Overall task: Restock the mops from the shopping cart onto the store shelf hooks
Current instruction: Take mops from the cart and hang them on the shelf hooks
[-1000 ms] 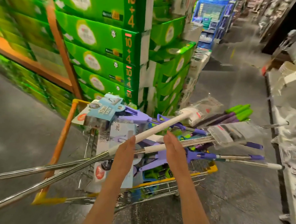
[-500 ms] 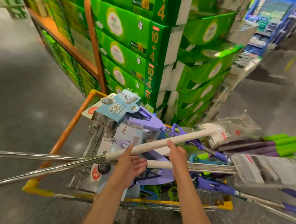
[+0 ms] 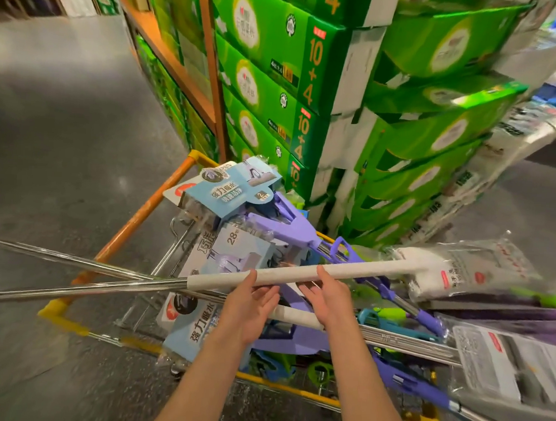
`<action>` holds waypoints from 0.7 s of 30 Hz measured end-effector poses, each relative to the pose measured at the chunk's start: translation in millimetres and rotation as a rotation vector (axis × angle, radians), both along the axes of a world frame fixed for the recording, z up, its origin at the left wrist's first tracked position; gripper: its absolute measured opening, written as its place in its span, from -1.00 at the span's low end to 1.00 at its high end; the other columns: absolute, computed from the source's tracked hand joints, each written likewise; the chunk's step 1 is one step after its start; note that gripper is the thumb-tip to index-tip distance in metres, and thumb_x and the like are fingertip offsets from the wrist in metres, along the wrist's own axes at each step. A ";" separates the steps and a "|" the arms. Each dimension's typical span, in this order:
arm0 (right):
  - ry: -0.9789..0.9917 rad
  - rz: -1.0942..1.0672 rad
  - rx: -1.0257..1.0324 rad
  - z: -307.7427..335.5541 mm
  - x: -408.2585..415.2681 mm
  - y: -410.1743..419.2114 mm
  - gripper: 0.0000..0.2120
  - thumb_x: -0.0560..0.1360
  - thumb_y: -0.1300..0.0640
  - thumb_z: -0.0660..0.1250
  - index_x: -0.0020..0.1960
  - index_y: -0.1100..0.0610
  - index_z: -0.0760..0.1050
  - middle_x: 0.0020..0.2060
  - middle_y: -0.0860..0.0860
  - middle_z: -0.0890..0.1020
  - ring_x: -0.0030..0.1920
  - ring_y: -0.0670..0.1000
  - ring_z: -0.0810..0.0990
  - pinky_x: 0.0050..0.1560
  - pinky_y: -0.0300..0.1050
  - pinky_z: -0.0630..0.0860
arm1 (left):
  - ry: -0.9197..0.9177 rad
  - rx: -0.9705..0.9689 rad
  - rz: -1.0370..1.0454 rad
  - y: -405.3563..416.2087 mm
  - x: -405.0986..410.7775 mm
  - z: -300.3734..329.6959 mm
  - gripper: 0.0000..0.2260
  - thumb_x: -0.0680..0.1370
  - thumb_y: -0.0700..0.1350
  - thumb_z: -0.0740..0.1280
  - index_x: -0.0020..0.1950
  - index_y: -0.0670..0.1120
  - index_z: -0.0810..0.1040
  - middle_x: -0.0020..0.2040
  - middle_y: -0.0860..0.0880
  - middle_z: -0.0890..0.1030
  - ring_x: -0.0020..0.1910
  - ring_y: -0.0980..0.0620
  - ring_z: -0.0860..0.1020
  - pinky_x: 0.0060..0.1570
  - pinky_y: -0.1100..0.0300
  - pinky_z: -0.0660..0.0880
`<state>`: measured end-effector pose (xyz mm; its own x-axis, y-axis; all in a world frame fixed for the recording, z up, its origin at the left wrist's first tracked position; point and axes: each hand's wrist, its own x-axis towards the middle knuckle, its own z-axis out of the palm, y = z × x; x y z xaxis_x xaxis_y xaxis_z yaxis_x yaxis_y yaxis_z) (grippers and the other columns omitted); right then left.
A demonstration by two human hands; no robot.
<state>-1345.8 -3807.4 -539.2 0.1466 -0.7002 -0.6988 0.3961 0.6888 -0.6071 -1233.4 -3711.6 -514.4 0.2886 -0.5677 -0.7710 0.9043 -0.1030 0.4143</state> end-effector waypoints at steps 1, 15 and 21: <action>-0.007 0.011 0.000 -0.7 -0.7 -1.1 -0.75 0.64 0.29 0.24 0.31 0.30 0.36 0.06 0.22 0.56 -0.01 0.20 0.58 0.10 0.14 0.50 | -0.008 0.004 0.017 -1.7 -1.0 -0.4 -0.67 0.68 -0.10 0.25 0.36 -0.28 0.40 0.12 -0.28 0.52 0.34 -0.27 0.49 0.29 -0.04 0.45; -0.016 0.008 -0.084 7.3 -14.1 -17.1 -0.77 0.64 0.32 0.24 0.29 0.31 0.42 -0.04 0.22 0.63 -0.06 0.15 0.64 -0.09 0.14 0.56 | -0.219 -0.077 0.064 -17.5 -13.6 12.3 -0.80 0.69 -0.17 0.23 0.25 -0.24 0.48 0.02 -0.24 0.66 -0.02 -0.15 0.66 0.01 0.01 0.60; 0.033 -0.025 -0.185 22.9 -11.0 -16.1 -0.68 0.63 0.29 0.26 0.36 0.34 0.37 0.23 0.31 0.57 0.20 0.27 0.60 0.06 0.24 0.57 | -0.258 -0.118 0.020 -15.9 -9.6 27.9 -0.84 0.69 -0.15 0.21 0.12 -0.21 0.52 -0.02 -0.20 0.70 -0.04 -0.10 0.69 0.05 0.04 0.58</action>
<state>-1356.8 -3823.5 -516.2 0.1064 -0.8206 -0.5615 0.3899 0.5539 -0.7356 -1243.0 -3727.4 -486.5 0.4790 -0.6410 -0.5998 0.7687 -0.0236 0.6391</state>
